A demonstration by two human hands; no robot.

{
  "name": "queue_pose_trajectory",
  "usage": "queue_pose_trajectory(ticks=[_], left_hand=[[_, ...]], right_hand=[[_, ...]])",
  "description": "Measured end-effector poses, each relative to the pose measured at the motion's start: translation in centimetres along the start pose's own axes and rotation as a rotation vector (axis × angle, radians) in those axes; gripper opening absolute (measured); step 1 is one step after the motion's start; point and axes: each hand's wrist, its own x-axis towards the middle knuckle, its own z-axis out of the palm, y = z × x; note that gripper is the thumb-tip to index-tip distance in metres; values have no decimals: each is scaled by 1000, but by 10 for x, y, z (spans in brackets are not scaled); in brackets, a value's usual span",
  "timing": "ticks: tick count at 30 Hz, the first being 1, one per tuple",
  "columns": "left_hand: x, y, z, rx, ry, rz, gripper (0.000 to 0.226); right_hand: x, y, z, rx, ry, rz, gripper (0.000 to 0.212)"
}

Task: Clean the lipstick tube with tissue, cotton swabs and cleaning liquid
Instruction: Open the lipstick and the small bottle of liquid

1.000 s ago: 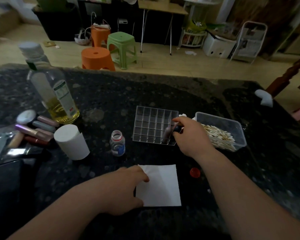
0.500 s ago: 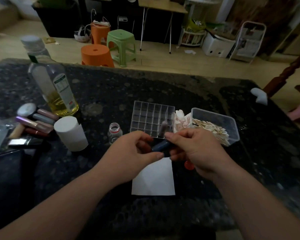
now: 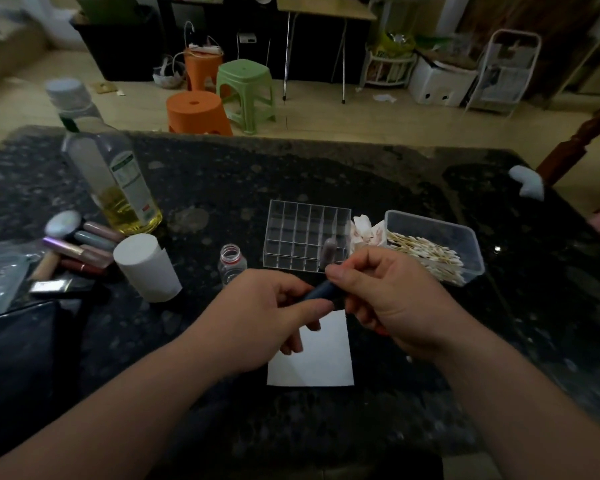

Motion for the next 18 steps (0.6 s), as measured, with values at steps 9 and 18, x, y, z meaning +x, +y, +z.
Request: queue_pose_trajectory(ticks=[9, 18], left_hand=[[-3, -9, -19, -127, -101, -87, 17], [-6, -21, -23, -92, 4, -108, 18]], right_hand=[[15, 0, -26, 380, 94, 29, 10], [18, 6, -3, -87, 59, 155, 23]])
